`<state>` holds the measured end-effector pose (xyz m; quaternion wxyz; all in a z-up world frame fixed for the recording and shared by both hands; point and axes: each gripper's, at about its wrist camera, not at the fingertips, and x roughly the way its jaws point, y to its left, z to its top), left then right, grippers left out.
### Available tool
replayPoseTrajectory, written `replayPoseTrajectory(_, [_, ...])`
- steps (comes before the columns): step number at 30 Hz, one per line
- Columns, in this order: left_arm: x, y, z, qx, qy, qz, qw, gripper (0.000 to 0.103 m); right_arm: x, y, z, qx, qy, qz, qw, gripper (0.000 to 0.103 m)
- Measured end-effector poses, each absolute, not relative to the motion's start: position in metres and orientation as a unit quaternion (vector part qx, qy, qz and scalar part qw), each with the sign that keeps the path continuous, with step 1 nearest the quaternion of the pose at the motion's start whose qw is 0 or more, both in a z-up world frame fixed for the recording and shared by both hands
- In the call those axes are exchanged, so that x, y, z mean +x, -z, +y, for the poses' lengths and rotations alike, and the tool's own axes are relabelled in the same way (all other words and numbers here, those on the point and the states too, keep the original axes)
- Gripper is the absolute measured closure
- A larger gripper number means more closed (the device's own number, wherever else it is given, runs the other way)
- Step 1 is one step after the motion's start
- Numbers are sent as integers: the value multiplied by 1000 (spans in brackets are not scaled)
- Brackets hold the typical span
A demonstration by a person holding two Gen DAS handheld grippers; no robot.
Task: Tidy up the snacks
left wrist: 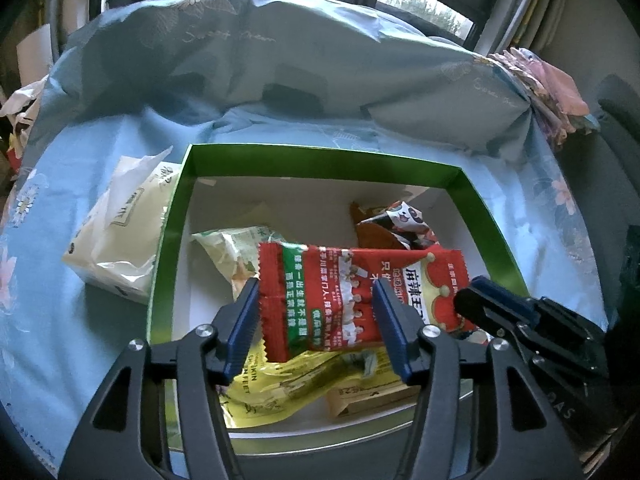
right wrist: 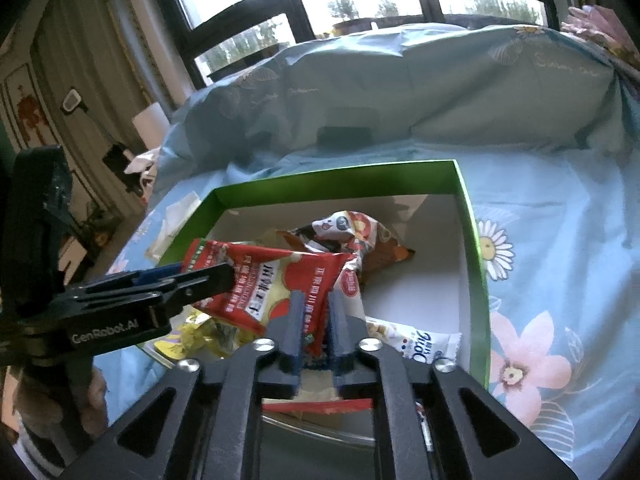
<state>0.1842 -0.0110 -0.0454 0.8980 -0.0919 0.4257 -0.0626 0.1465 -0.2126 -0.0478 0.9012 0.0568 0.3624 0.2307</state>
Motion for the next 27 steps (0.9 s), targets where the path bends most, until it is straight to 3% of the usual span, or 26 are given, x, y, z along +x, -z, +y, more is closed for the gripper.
replayPoseTrajectory(4, [181, 43, -10, -91, 59, 422, 900, 40, 143, 41, -216, 57, -231, 354, 905, 71])
replayPoseTrajectory(15, [176, 36, -15, -79, 50, 413, 906, 38, 137, 34, -221, 50, -224, 348, 909, 69])
replayPoseTrajectory(20, [169, 28, -15, -72, 40, 403, 911, 24, 132, 24, -220, 43, -213, 345, 913, 67])
replayPoseTrajectory(22, [165, 24, -14, -69, 38, 399, 914, 24, 129, 18, -219, 42, -207, 341, 916, 50])
replayPoseTrajectory(25, [158, 16, -14, -62, 32, 399, 914, 23, 120, 10, -223, 38, -199, 338, 919, 42])
replayPoseTrajectory(26, [156, 14, -14, -62, 31, 400, 914, 20, 117, 8, -224, 35, -196, 340, 919, 42])
replayPoseTrajectory(27, [153, 10, -14, -61, 33, 403, 912, 10, 116, 6, -221, 33, -193, 342, 919, 41])
